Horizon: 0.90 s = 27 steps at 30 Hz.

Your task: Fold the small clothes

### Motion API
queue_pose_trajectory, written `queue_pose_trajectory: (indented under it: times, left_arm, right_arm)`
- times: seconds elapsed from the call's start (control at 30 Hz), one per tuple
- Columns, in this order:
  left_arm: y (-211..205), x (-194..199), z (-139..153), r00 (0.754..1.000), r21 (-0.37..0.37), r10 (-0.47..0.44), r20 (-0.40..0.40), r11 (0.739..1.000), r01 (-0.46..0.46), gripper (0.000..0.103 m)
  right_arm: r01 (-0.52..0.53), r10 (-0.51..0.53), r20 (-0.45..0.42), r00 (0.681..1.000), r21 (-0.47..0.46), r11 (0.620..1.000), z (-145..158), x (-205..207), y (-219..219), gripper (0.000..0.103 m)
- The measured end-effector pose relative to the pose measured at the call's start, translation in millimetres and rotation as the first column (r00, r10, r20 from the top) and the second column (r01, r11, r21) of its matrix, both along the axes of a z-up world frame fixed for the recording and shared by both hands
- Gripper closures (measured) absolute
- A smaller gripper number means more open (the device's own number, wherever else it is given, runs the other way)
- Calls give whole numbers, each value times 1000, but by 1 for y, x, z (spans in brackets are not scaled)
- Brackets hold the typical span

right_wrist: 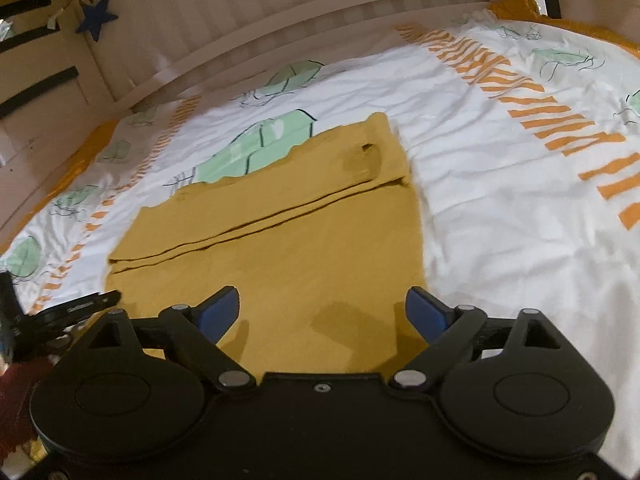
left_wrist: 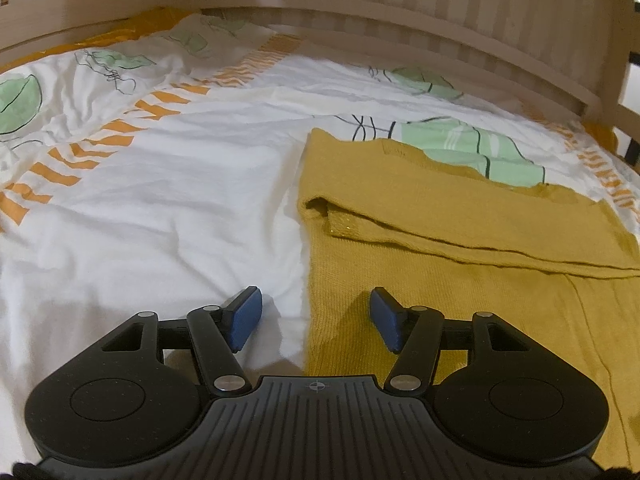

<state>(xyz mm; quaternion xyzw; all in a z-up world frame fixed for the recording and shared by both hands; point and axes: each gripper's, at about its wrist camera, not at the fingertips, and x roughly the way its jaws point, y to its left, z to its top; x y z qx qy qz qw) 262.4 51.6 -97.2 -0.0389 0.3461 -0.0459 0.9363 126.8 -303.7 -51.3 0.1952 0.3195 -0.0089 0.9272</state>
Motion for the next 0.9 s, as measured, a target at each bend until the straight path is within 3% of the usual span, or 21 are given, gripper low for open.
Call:
queue_pose_trajectory:
  times: [0.2,0.4,0.73,0.9]
  left_arm:
    - [3,-16,13,994,31,-79,-77,996,82,45]
    - [25,-59,35,981,-29,-124,-148,992,121,45]
    - [46,-147,78,983,31,-183,-31,982,184,45]
    - [46,-167,75,977,12,-207,-52,978,207,45]
  right_arm:
    - [17,-18,13,1000,28,999,1,-26,3,5]
    - [41,-42,26,999,67,997,7,-48,1,2]
    - [9,-10,19,1000,52,999,17,-81,10,0]
    - [-16,17,-18,1000,34,999,20,-96,12,0]
